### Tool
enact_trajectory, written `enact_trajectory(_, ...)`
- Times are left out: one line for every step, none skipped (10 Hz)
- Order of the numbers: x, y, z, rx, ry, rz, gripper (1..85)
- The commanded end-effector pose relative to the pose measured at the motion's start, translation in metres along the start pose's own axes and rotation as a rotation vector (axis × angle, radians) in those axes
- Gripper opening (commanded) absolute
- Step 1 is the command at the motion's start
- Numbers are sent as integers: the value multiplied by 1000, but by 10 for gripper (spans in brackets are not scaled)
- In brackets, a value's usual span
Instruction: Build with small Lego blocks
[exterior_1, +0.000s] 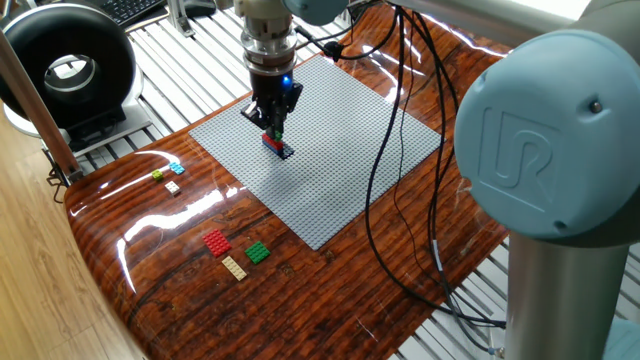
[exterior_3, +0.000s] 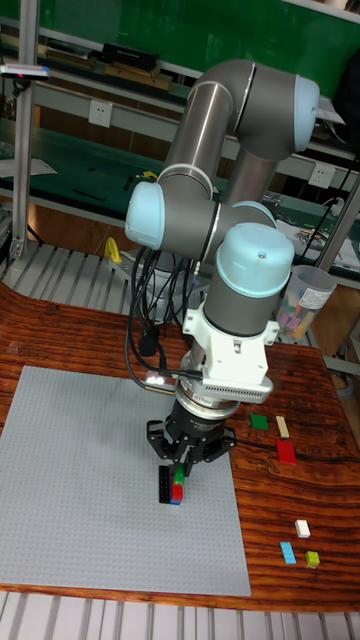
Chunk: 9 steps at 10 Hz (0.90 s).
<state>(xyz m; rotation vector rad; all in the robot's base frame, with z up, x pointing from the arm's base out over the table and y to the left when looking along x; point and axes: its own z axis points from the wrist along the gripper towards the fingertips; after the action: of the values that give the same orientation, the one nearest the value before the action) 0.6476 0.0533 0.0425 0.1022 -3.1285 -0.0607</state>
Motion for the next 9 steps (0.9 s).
enact_trajectory(-2,6,-2,-21,0,4,13)
enact_trajectory(-3,6,-1,-21,0,1,13)
enact_trajectory(-3,6,-1,-21,1,-3,13)
enact_trajectory(-6,5,0,-29,1,-14,13)
enact_trajectory(-9,6,2,-38,0,-24,13)
enact_trajectory(-11,8,4,-44,0,-25,13)
enact_trajectory(-13,10,5,-50,-1,-30,13)
enact_trajectory(-15,12,6,-61,-4,-36,13)
enact_trajectory(-15,11,7,-59,-2,-41,13)
